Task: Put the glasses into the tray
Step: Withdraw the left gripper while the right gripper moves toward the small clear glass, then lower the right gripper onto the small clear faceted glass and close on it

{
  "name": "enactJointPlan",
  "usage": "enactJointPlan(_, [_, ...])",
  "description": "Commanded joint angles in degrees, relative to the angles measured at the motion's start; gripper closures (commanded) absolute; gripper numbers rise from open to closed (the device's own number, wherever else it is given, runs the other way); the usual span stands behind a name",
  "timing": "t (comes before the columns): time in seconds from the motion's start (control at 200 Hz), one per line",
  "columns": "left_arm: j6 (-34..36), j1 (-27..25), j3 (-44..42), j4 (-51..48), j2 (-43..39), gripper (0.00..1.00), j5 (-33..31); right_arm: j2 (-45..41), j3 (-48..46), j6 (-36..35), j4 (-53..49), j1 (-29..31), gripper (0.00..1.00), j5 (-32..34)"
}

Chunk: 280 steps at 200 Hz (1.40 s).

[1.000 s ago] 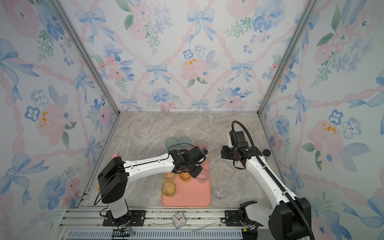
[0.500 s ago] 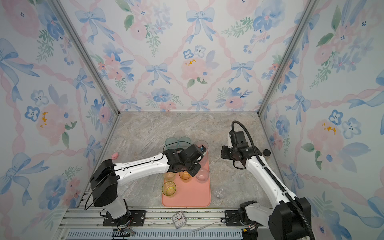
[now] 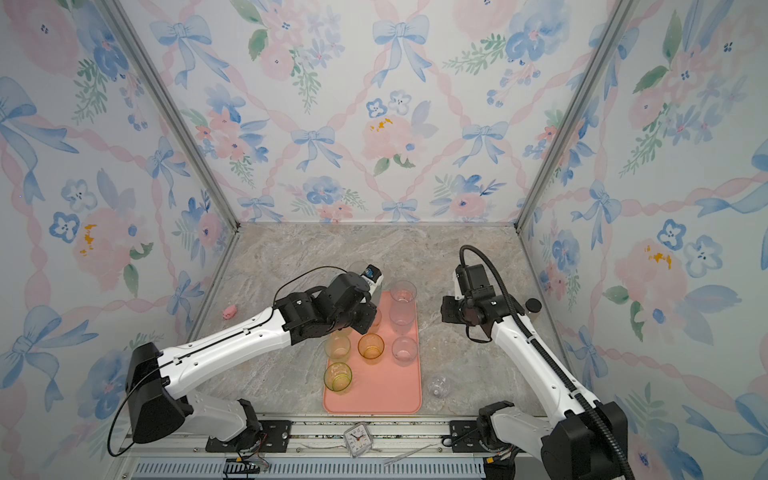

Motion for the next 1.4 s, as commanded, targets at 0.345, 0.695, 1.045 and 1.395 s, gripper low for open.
enactJointPlan(0.345, [-4.75,11.4,-19.73,14.14,-19.84,0.74,-4.46,-7.42,3.38,9.19,-16.54,13.88,0.5,12.05])
enactJointPlan(0.695, [-4.22,16.13,-28.45,16.74,-28.77,0.67,-9.31,-11.44,1.05,21.22,-22.89,24.66,0.5,16.89])
enactJointPlan(1.045, [-4.08,19.68,-31.86,20.61,-27.64,0.68,-3.71,-16.41,-3.34,37.11,-30.1,36.17,0.67,20.11])
enactJointPlan(1.395, [-4.06,21.37,-33.19,22.46,-26.4,0.67,-2.16,-19.47,-9.84,46.04,-30.28,41.43,0.76,17.89])
